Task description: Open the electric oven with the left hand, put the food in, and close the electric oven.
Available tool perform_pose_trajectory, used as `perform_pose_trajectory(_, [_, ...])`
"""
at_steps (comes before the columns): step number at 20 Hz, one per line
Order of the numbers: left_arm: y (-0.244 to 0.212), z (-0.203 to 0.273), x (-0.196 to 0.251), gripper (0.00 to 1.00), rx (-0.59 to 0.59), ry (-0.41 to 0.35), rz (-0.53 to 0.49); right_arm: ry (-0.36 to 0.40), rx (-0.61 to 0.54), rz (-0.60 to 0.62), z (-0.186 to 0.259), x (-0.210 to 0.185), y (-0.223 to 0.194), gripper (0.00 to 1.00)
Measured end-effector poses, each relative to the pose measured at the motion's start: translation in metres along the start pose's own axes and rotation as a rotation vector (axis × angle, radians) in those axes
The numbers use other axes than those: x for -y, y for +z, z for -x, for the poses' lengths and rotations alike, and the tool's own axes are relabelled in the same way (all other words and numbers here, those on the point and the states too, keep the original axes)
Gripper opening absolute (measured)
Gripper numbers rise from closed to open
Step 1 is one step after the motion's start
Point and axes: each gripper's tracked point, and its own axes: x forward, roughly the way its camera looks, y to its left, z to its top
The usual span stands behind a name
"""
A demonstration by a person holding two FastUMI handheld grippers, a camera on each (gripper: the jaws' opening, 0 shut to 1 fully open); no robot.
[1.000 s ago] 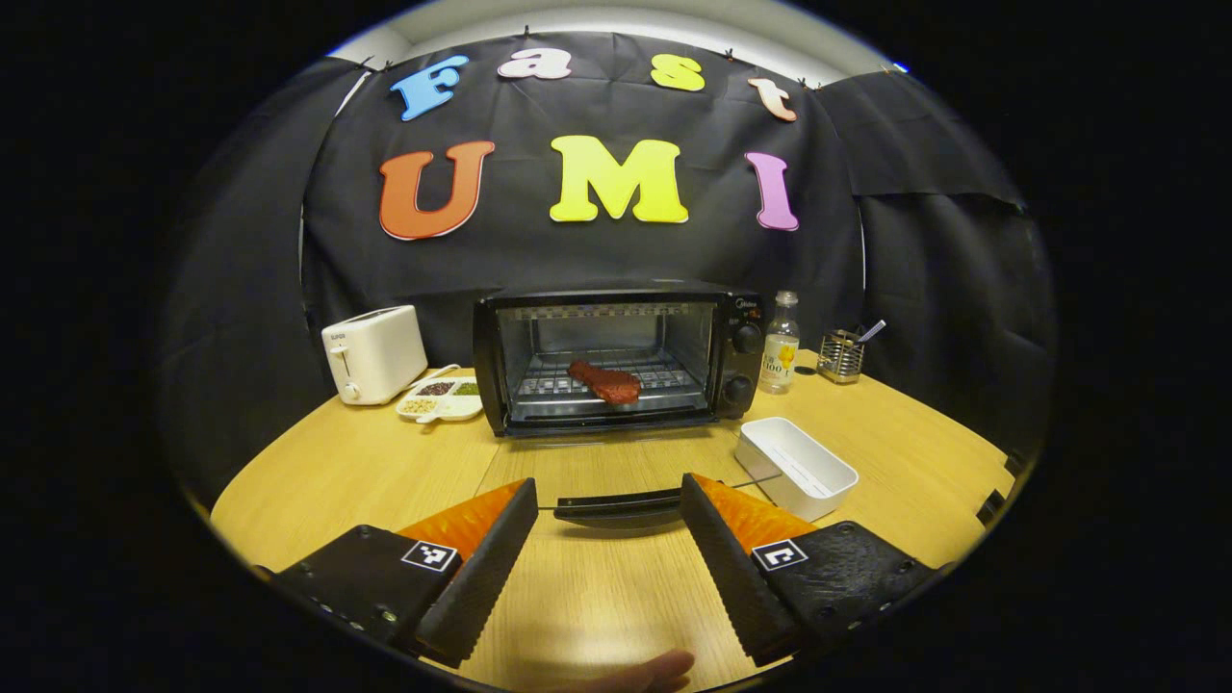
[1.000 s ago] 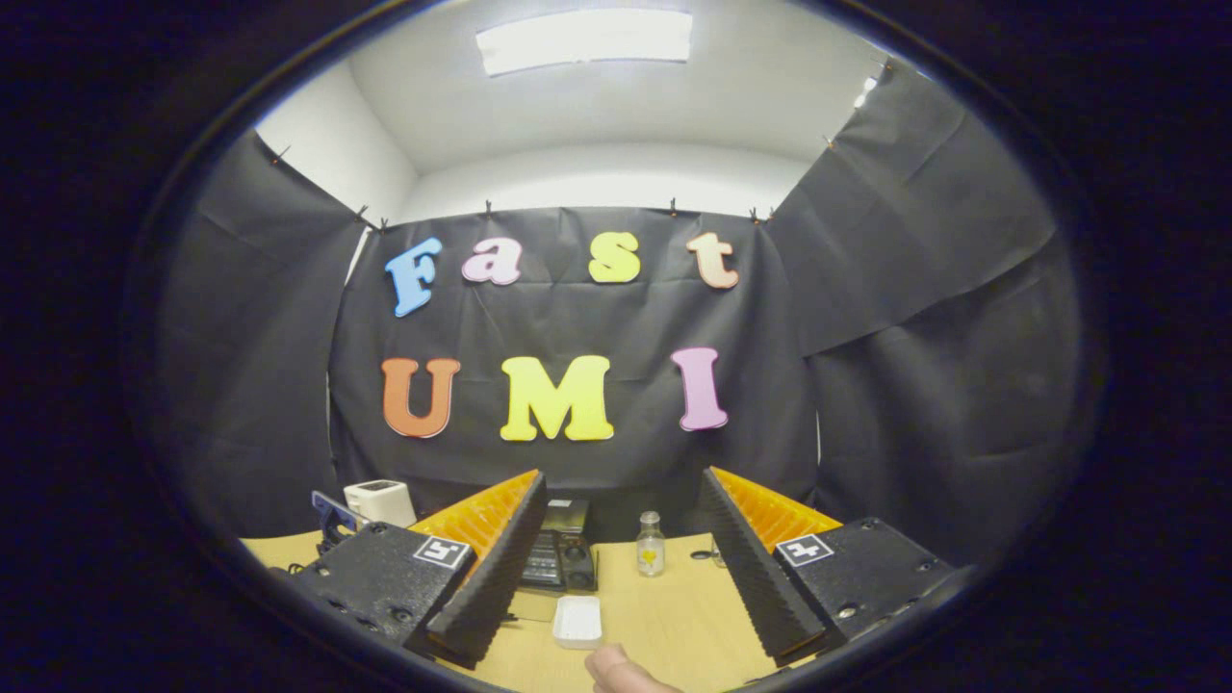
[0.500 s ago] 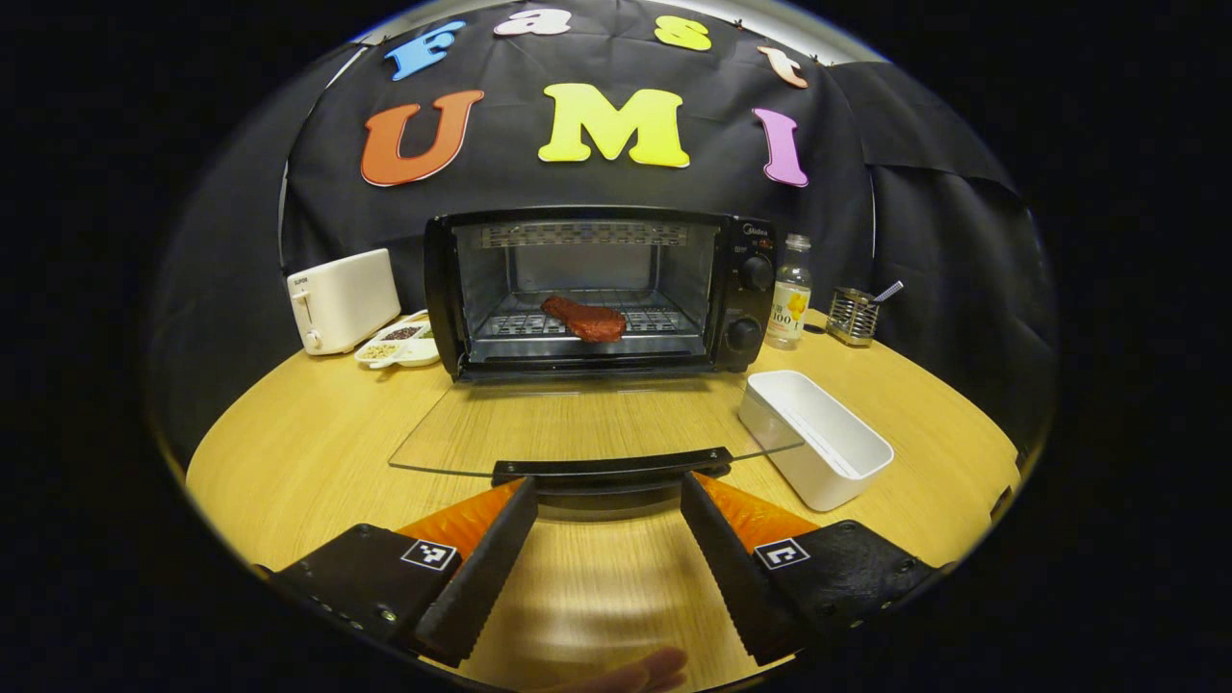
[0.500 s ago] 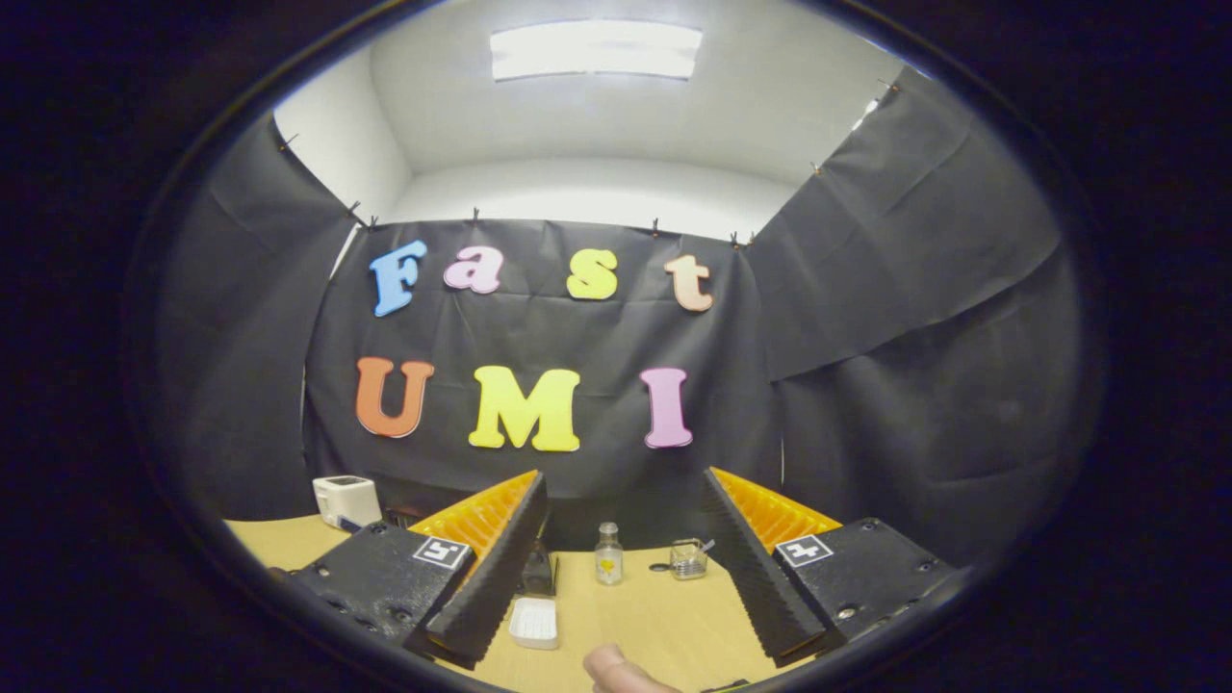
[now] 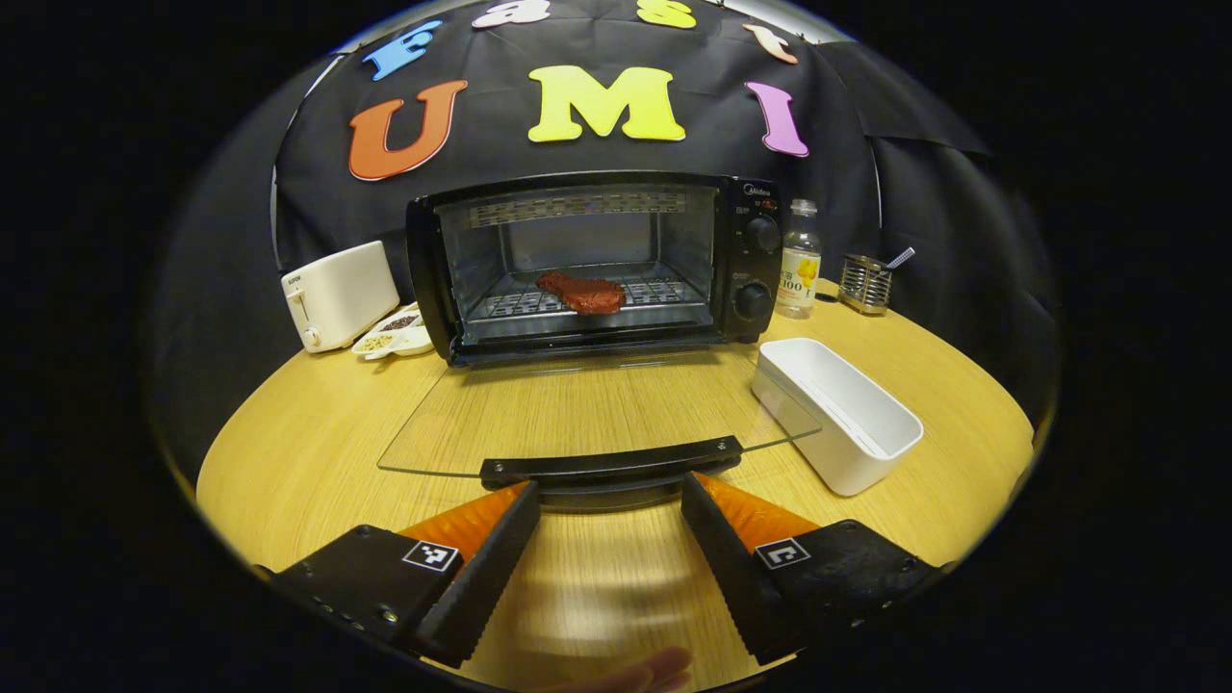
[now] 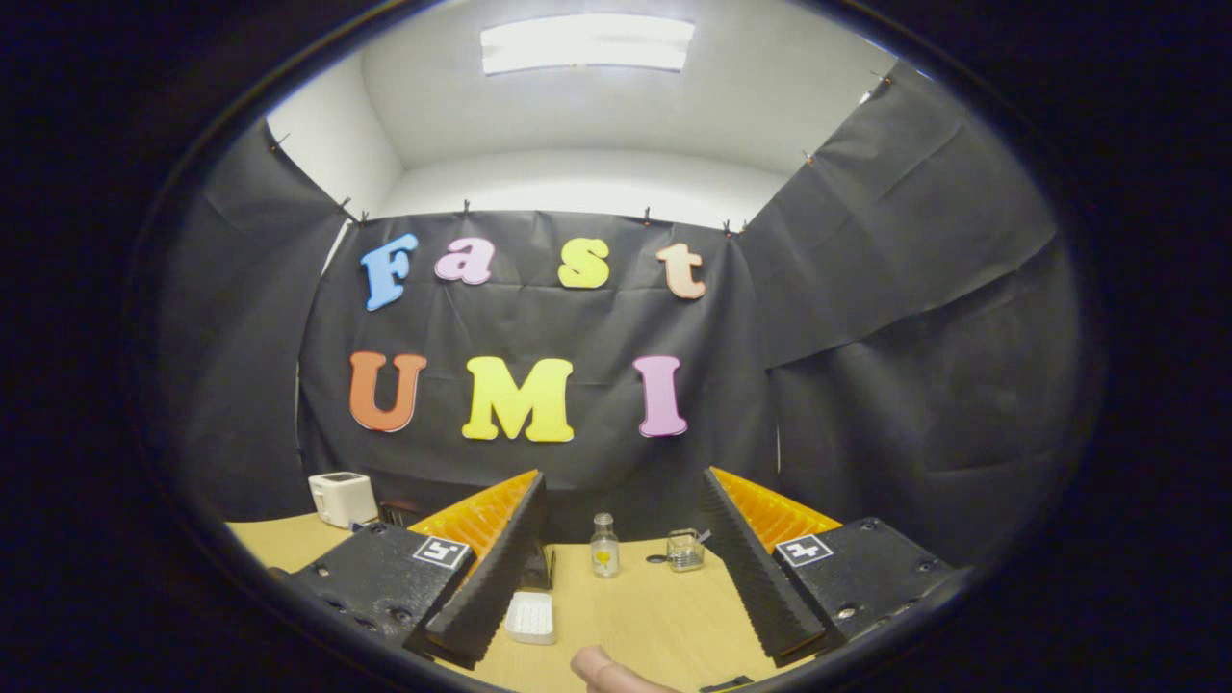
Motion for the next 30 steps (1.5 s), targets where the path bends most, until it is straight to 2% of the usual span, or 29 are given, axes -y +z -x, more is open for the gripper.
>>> perform_pose_trajectory(1, [0.000, 0.000, 0.001, 0.96, -0.002, 0.008, -0.021, 0.004, 0.004, 0.002, -0.001, 0.000, 0.002, 1.00])
perform_pose_trajectory(2, [0.000, -0.001, 0.000, 0.96, -0.013, 0.016, -0.056, 0.003, 0.011, 0.011, -0.002, 0.002, 0.002, 0.96])
perform_pose_trajectory(4, [-0.002, -0.001, 0.001, 0.96, -0.028, 0.029, -0.091, -0.030, 0.023, 0.028, -0.005, 0.014, 0.003, 0.96])
perform_pose_trajectory(6, [0.000, 0.001, -0.001, 0.96, -0.029, 0.029, -0.077, -0.068, 0.026, 0.032, -0.006, 0.023, 0.002, 0.96])
perform_pose_trajectory(7, [0.004, 0.002, -0.001, 0.96, -0.014, 0.027, -0.059, -0.073, 0.023, 0.034, -0.007, 0.024, 0.001, 1.00])
perform_pose_trajectory(9, [0.016, 0.007, 0.000, 0.96, 0.018, 0.028, -0.048, -0.079, 0.005, 0.026, -0.007, 0.025, -0.002, 1.00])
perform_pose_trajectory(10, [0.022, 0.008, -0.001, 0.96, 0.034, 0.034, -0.055, -0.075, 0.001, 0.019, -0.007, 0.024, -0.002, 0.96])
perform_pose_trajectory(11, [0.028, 0.011, -0.001, 0.96, 0.050, 0.037, -0.067, -0.067, 0.001, 0.015, -0.007, 0.021, -0.002, 1.00])
perform_pose_trajectory(12, [0.038, 0.012, -0.002, 0.96, 0.079, 0.042, -0.080, -0.058, -0.001, 0.012, -0.007, 0.019, -0.003, 0.96])
perform_pose_trajectory(14, [0.055, 0.015, -0.005, 0.97, 0.129, 0.046, -0.088, -0.050, 0.000, 0.010, -0.007, 0.018, -0.002, 0.96])
perform_pose_trajectory(15, [0.061, 0.015, -0.005, 0.96, 0.139, 0.041, -0.076, -0.051, 0.003, 0.014, -0.007, 0.019, -0.001, 1.00])
perform_pose_trajectory(16, [0.067, 0.015, -0.005, 0.96, 0.148, 0.036, -0.063, -0.048, 0.004, 0.016, -0.007, 0.019, -0.001, 0.96])
perform_pose_trajectory(17, [0.075, 0.016, -0.006, 0.96, 0.162, 0.033, -0.059, -0.040, 0.001, 0.012, -0.007, 0.017, -0.001, 1.00])
perform_pose_trajectory(18, [0.084, 0.016, -0.007, 0.96, 0.178, 0.032, -0.063, -0.033, -0.004, 0.005, -0.007, 0.016, -0.002, 1.00])
perform_pose_trajectory(22, [0.103, 0.011, -0.011, 0.96, 0.189, 0.036, -0.063, -0.033, -0.014, 0.001, -0.008, 0.017, -0.003, 1.00])
perform_pose_trajectory(25, [0.124, 0.005, -0.013, 0.97, 0.213, 0.035, -0.062, 0.025, -0.006, -0.019, -0.007, 0.005, 0.001, 1.00])
perform_pose_trajectory(26, [0.131, 0.003, -0.015, 0.97, 0.218, 0.034, -0.059, 0.034, -0.003, -0.019, -0.008, 0.004, 0.000, 0.96])
perform_pose_trajectory(27, [0.138, 0.001, -0.016, 0.97, 0.222, 0.032, -0.049, 0.040, 0.002, -0.017, -0.007, 0.004, 0.001, 1.00])
perform_pose_trajectory(30, [0.155, -0.007, -0.018, 0.96, 0.232, 0.024, -0.034, 0.046, 0.015, -0.015, -0.004, 0.004, 0.003, 1.00])
